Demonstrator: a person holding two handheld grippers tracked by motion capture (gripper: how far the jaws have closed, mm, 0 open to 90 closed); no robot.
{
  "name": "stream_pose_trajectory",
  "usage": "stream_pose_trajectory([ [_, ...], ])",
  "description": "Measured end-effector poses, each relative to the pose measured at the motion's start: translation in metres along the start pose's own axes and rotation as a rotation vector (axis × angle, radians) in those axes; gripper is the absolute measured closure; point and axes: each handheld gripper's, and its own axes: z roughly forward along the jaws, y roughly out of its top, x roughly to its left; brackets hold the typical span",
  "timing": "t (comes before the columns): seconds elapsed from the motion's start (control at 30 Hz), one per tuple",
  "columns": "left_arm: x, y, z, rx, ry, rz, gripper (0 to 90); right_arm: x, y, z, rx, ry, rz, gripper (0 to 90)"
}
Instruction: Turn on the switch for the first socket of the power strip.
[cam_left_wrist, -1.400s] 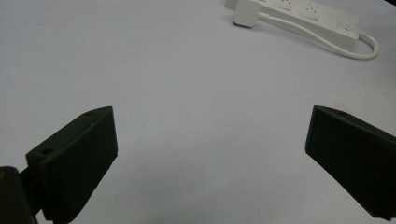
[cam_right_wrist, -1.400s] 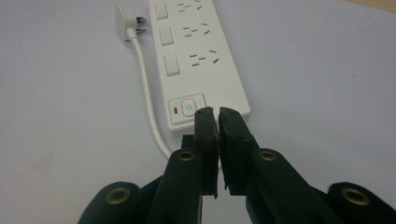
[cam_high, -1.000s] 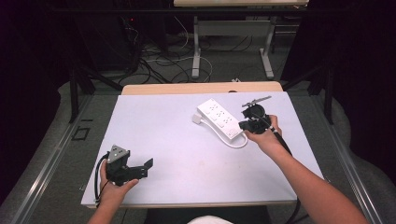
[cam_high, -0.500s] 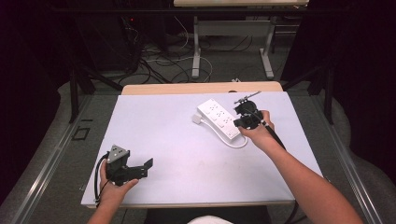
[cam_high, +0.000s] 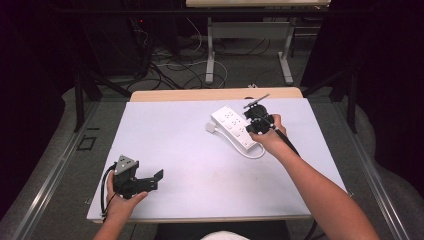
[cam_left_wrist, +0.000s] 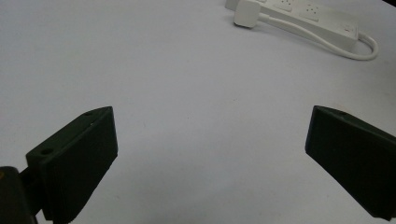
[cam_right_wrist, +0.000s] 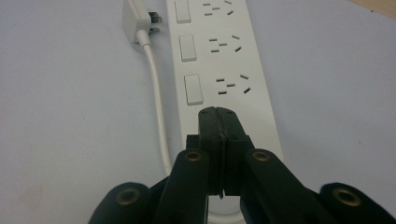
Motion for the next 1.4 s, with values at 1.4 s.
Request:
stream_pose_trajectory([
  [1.4, 0.001, 0.0, -0.001, -0.002, -0.001, 0.003, 2.2, 0.007, 0.027, 0.046, 0.081, -0.044, 0.004, 90.0],
])
